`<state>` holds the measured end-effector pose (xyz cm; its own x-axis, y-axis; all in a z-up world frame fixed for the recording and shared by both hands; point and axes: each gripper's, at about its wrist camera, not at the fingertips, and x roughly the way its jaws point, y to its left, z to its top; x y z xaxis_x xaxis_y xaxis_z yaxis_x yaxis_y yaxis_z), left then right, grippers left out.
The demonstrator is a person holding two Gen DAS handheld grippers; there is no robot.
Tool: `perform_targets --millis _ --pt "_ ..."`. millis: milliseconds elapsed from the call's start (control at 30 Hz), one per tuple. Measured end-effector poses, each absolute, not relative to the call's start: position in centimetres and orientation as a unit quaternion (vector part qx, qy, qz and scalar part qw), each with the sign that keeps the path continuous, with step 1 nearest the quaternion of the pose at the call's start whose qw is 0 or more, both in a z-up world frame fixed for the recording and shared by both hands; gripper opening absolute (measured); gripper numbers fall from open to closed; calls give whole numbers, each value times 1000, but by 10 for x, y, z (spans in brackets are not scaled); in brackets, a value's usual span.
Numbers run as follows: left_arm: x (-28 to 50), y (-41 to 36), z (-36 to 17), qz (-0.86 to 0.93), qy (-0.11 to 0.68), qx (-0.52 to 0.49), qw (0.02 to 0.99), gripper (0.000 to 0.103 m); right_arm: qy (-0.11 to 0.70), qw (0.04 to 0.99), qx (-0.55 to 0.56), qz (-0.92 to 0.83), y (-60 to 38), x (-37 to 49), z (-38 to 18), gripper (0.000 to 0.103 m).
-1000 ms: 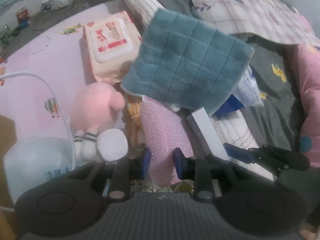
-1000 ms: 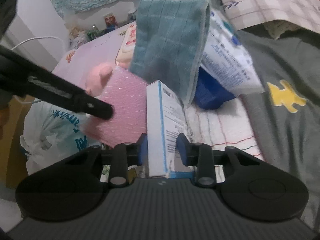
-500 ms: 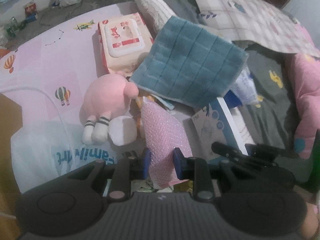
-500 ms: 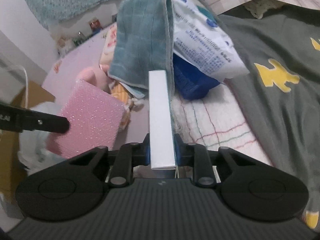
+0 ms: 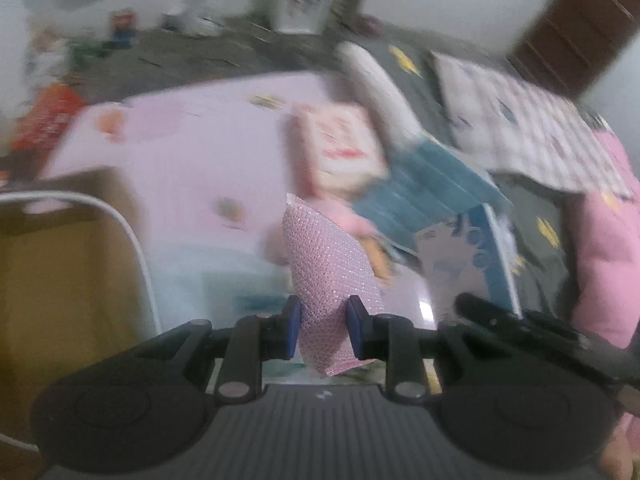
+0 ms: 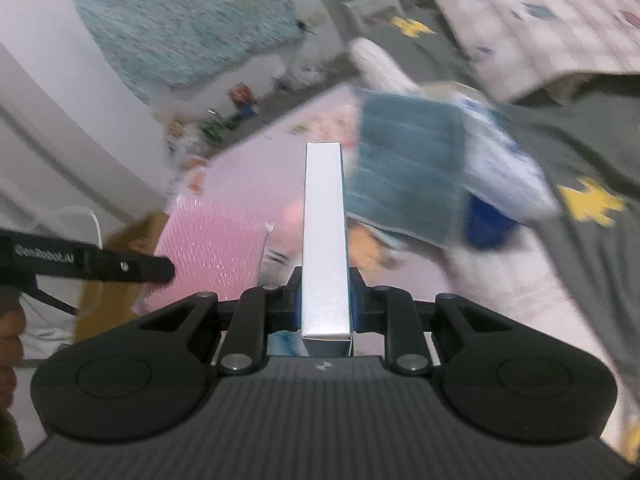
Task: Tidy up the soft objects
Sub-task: 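Carry the sponge and box into the cardboard box and open both tools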
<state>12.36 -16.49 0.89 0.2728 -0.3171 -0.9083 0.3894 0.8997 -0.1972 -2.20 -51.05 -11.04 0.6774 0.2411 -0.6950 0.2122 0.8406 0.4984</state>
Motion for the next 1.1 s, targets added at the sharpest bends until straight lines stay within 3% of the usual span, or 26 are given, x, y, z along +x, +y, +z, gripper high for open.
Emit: perform_targets --millis 233,467,800,867,1033,1100 --pt "165 -24 43 -114 526 12 843 26 368 871 313 87 -402 40 -72 19" --pt "224 77 -10 -46 532 35 845 26 404 848 312 145 -268 122 -71 19" --pt "280 128 -113 -53 555 84 826 27 464 833 266 138 -136 187 -117 19" --pt "284 130 -128 -56 558 101 822 32 474 831 259 132 -127 191 -127 19" --pt "286 133 -141 -45 553 136 821 34 496 822 253 119 -122 188 -154 19" --pt "286 133 -139 -44 549 147 822 41 502 819 254 115 -124 193 -164 20"
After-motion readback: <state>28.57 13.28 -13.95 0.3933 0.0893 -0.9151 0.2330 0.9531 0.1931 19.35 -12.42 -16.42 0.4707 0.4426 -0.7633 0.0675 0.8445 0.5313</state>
